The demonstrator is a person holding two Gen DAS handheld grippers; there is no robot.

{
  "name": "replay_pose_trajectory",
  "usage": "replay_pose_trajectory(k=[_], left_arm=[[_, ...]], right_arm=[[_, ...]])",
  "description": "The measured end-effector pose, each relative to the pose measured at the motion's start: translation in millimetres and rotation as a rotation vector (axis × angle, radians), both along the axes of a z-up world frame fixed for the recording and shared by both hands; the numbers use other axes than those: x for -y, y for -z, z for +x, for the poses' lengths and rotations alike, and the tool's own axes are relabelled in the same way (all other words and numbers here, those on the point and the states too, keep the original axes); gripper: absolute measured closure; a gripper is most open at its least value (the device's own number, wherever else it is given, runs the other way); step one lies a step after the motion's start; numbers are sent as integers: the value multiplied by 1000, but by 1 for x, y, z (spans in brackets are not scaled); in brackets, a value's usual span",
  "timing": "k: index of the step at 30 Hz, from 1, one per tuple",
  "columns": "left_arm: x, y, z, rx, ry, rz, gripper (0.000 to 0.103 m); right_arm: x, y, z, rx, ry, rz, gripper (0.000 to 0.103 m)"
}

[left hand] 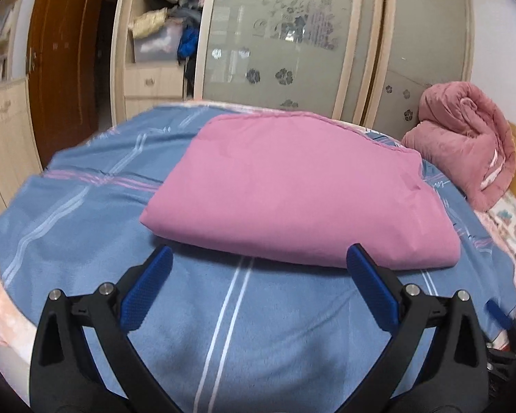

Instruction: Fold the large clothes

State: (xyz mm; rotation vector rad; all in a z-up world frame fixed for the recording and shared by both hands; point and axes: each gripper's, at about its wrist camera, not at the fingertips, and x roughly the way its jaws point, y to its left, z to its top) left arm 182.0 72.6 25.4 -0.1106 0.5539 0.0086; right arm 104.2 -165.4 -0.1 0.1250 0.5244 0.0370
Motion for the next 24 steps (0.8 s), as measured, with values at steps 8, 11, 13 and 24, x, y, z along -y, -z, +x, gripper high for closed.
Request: replay_pose_trajectory(k=[8,11,13,24], left_arm=[[22,-1,-58,61,-70,165,2],[20,-1,-76,79,-59,164,2],[19,-3,-83,87,-58,153,2],[28,-3,-71,60,-22,129,2]], right_arm=[[4,-35,-26,112,7,-56,1],[4,-36,-37,123,5,-51,1],[7,-37,-38,127,3,-50,1],[10,-25,-32,96,18,-73,1]])
